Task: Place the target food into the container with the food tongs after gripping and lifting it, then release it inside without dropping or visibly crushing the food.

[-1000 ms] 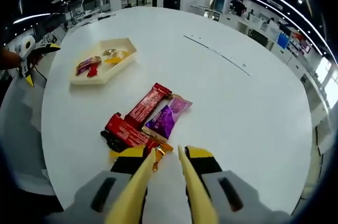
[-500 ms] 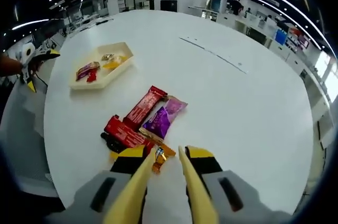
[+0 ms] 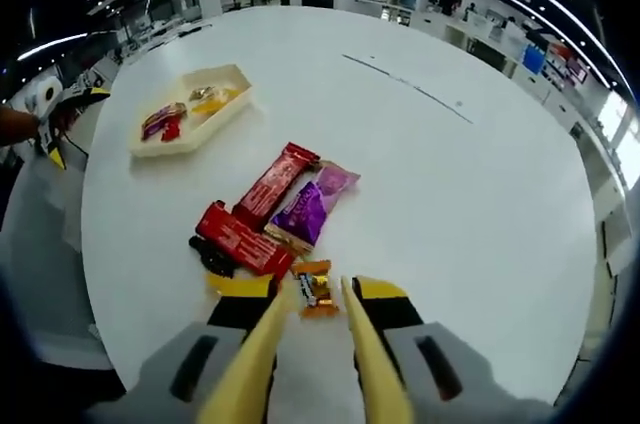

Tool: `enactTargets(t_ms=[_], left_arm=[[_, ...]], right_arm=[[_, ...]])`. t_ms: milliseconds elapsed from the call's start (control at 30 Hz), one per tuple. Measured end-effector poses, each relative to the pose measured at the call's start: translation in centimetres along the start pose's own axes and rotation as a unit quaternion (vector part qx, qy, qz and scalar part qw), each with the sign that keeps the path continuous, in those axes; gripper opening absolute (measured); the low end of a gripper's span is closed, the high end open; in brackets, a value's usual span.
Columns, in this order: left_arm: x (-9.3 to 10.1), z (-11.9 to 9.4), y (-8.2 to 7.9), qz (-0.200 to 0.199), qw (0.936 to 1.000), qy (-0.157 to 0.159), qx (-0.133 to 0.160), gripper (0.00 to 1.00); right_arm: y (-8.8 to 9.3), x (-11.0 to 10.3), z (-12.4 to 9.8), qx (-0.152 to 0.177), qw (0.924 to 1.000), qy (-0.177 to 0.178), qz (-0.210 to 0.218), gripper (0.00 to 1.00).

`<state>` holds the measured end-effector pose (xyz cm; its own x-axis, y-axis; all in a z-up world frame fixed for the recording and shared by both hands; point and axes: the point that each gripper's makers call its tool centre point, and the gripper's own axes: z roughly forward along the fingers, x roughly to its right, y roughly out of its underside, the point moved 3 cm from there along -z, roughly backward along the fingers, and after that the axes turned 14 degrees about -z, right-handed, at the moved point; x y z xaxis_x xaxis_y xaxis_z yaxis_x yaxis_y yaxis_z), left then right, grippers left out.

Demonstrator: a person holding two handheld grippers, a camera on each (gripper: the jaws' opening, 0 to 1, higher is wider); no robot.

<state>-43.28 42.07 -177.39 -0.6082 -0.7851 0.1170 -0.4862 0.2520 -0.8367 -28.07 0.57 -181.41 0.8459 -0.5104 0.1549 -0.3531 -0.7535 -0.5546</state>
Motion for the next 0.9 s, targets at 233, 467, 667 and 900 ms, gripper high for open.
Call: enactTargets(t_ms=[233,467,667,900], left_arm=[[-0.1,0.0,0.1,-0.001,1.0000,-0.001,-0.001,0.99],[0.0,0.0,0.1,0.000,1.0000,-0.001,-0.001,0.99],[-0.1,0.1,0.1,0.000,1.0000,0.000,-0.001,0.99],[0.0,0.0,0.1,0.001,1.0000,0.000,-0.001,0.99]], right_arm=[[-0.3,-0.1,0.1,0.000,1.0000,-0.008,0.005,0.25],[-0.5,0.4,-0.4,0.007,0.9999,-0.003,0.011,0.21],[-0.8,0.6,-0.8,0.007,0.9999,-0.004,0.009,0.20],[-1.7,0.9,-1.8,0.012,0.9998,-0.001,0.014,0.21]])
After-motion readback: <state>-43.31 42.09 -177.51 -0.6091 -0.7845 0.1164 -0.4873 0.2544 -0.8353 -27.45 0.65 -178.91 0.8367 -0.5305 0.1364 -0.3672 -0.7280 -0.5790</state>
